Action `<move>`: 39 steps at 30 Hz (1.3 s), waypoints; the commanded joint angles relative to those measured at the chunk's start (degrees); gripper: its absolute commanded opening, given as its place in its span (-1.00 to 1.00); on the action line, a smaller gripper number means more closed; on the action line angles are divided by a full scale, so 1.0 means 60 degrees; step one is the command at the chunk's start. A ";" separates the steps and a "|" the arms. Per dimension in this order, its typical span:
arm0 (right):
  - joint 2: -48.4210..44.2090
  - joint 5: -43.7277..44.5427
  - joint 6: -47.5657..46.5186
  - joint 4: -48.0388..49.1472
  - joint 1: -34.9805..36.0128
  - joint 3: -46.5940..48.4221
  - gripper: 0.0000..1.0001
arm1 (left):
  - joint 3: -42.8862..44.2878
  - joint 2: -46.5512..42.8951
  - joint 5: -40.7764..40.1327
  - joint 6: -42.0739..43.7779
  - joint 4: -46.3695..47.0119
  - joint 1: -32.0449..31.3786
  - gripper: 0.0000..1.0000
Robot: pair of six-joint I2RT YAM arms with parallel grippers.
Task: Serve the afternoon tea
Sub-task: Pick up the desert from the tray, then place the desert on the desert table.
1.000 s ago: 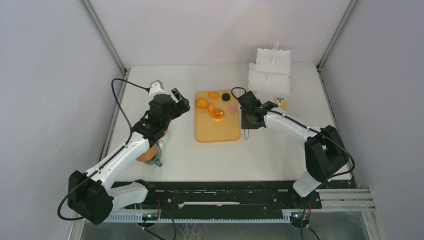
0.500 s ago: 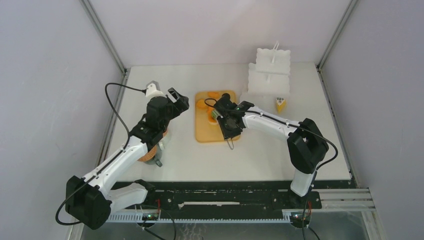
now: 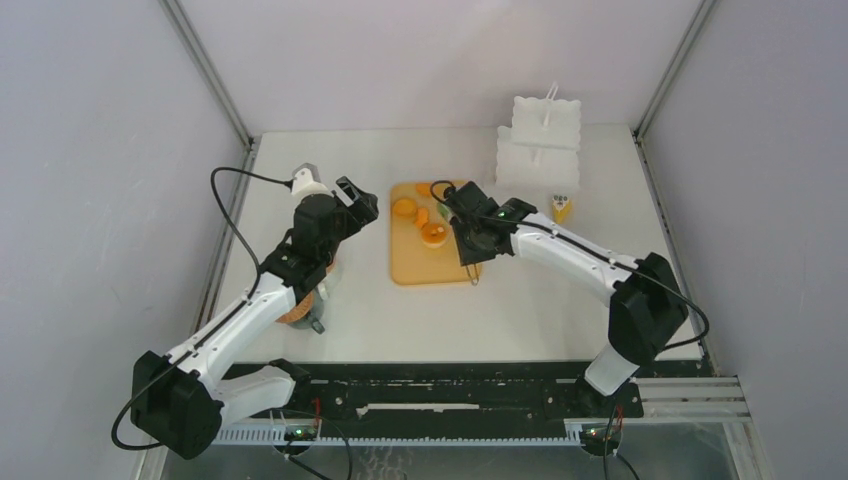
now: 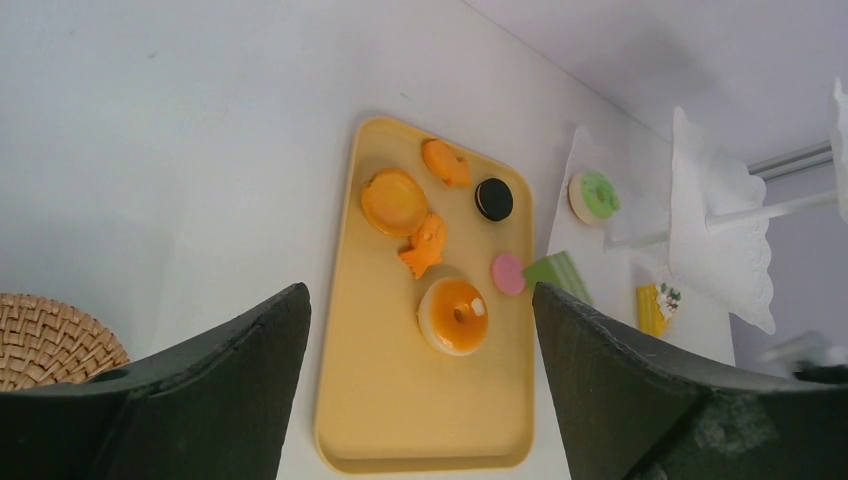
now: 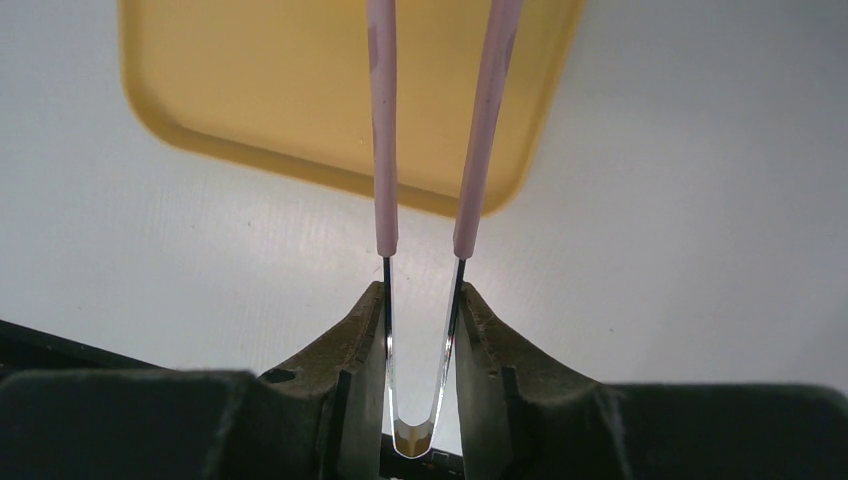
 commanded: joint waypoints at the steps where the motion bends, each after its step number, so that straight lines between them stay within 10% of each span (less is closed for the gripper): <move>1: -0.0916 0.0642 0.0372 0.0614 -0.0313 -0.0047 -0.39 | 0.0080 -0.0044 0.0139 0.0011 0.0252 0.0037 0.72; 39: 0.1553 -0.0091 0.0326 0.1856 -0.3199 -0.0404 -0.24 | 0.0848 0.0888 0.0156 0.0704 -0.0379 0.0051 0.73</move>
